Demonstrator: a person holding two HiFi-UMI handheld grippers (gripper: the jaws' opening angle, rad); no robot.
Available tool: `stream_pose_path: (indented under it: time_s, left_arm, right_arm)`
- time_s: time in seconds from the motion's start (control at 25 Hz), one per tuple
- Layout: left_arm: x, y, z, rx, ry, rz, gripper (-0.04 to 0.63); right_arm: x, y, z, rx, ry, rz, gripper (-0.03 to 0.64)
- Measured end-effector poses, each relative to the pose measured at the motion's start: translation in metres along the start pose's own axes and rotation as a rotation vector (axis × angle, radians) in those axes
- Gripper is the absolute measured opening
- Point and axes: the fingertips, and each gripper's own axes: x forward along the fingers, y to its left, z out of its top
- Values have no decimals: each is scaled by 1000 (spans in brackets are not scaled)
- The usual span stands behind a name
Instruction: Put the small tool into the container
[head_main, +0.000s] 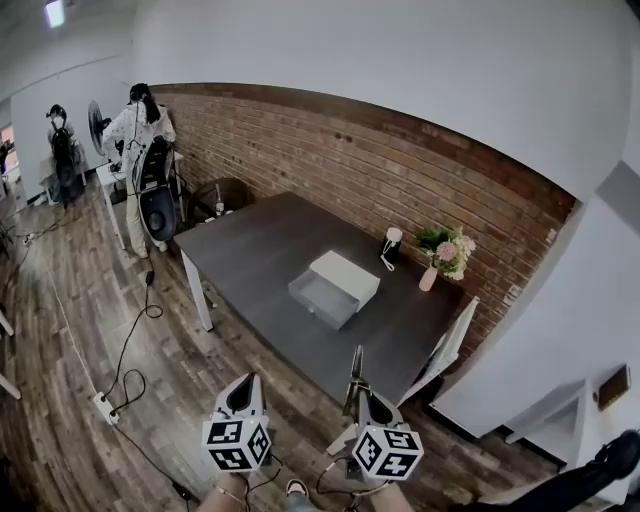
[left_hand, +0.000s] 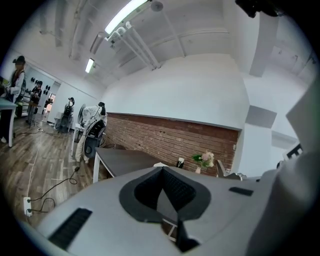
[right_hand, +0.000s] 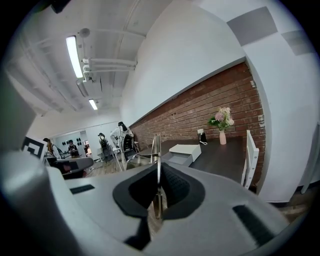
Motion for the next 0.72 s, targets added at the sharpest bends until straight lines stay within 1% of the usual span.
stream_pose_path:
  time_s: [0.24,0.4,0.56,0.72]
  left_arm:
    - [73,8,10,-18,-2,18,2]
    - [111,14,15,-13,-7,27,2]
    - [142,18,20,-6,-11,33,2]
    - [162,25,18,-11,2,51,2]
  right_arm:
    - [69,-27,28,-7,1,-3,5]
    - [107,-40,39,-2,0,1,5]
    - [137,-53,47,5,-3,1,5]
    - [156,-61,48,10,3,1,5]
